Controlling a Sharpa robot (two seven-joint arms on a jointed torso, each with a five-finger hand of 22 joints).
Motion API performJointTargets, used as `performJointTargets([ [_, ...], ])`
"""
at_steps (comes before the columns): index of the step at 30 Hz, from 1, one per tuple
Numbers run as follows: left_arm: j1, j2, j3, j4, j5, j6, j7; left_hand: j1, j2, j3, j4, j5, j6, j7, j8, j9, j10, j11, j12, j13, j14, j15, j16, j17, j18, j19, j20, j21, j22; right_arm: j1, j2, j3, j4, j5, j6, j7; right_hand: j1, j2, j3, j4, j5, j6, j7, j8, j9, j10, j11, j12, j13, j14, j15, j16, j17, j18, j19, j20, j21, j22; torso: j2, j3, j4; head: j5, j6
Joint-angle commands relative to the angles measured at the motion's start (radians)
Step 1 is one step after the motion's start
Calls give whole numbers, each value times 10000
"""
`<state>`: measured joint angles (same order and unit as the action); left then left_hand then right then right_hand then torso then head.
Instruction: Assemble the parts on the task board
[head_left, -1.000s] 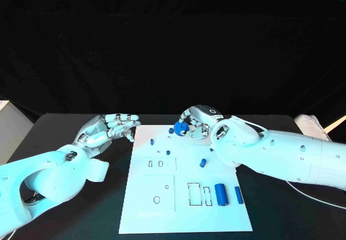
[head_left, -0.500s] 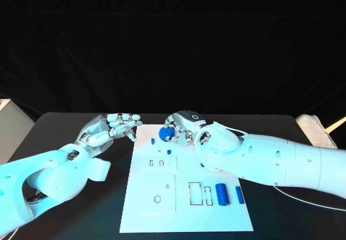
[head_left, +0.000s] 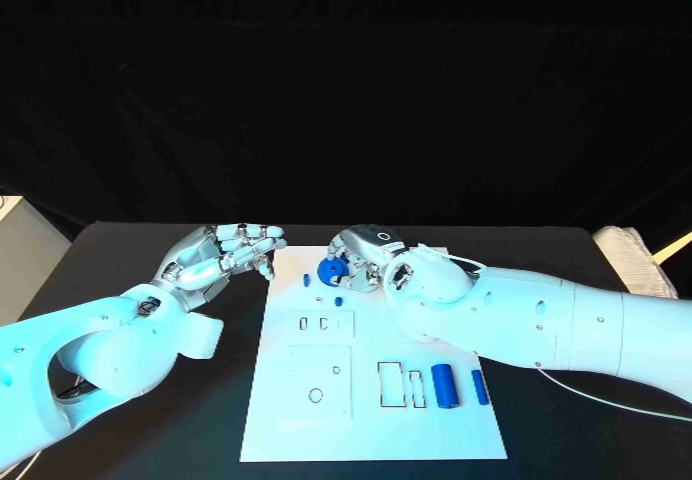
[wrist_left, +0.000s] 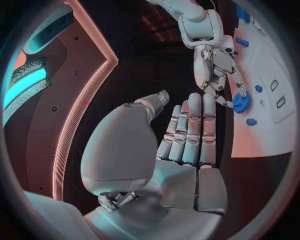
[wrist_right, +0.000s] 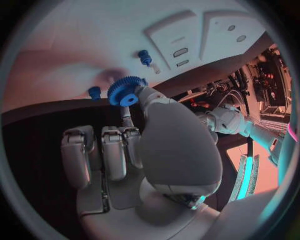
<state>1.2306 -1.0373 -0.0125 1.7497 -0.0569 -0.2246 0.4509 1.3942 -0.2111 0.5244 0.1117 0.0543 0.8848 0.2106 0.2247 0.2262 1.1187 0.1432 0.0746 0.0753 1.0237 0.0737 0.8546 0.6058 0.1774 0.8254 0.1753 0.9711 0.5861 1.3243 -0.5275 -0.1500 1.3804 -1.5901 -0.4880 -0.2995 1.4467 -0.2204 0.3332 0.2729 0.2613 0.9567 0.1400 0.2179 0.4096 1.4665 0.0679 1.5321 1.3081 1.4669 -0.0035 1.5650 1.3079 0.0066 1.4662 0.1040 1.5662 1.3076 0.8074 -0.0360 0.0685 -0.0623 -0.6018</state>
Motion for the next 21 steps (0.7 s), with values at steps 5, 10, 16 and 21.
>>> performJointTargets([
  [5,13,3,7,16,-37,182,47,-4,82,71,9,-33,-91,8,-62,12,-74,25,-46,15,-76,9,34,-10,47,-92,-5,66,12,-9,26,-5,-112,-496,560,-675,-73,-23,48,-7,-40,48,20,-13,-12,699,-76,17,2265,1039,-71,58,2629,-66,1046,-95,45,2632,-4,11,-18,12,-10],
  [10,13,3,7,17,-37,184,45,-4,82,71,9,-33,-91,8,-62,12,-74,25,-46,15,-76,9,34,-10,47,-92,-5,66,12,-11,43,-6,-167,-583,593,-822,-73,-23,48,-7,-40,48,20,-13,-12,699,-76,17,2265,1039,-71,58,2629,-66,1046,-95,45,2632,-4,13,-19,12,-1],
  [16,13,8,7,13,-37,186,44,-4,82,71,9,-33,-91,8,-62,12,-74,25,-46,15,-76,9,34,-10,47,-92,-5,66,12,-37,143,-10,-253,-615,515,-870,-77,-22,57,-8,-41,51,18,-13,-13,694,-77,12,2259,1039,-71,58,2629,-66,1046,-94,45,2632,-3,12,-8,22,1],
  [21,13,12,7,6,-37,188,43,-4,82,71,9,-33,-91,8,-62,12,-74,25,-46,15,-76,9,34,-10,47,-92,-5,66,12,-57,205,-11,-328,-657,420,-938,-86,-17,69,-7,-44,56,17,-15,-15,681,-77,-3,2246,1035,-71,53,2613,-66,1046,-94,45,2632,-2,0,4,14,-8],
])
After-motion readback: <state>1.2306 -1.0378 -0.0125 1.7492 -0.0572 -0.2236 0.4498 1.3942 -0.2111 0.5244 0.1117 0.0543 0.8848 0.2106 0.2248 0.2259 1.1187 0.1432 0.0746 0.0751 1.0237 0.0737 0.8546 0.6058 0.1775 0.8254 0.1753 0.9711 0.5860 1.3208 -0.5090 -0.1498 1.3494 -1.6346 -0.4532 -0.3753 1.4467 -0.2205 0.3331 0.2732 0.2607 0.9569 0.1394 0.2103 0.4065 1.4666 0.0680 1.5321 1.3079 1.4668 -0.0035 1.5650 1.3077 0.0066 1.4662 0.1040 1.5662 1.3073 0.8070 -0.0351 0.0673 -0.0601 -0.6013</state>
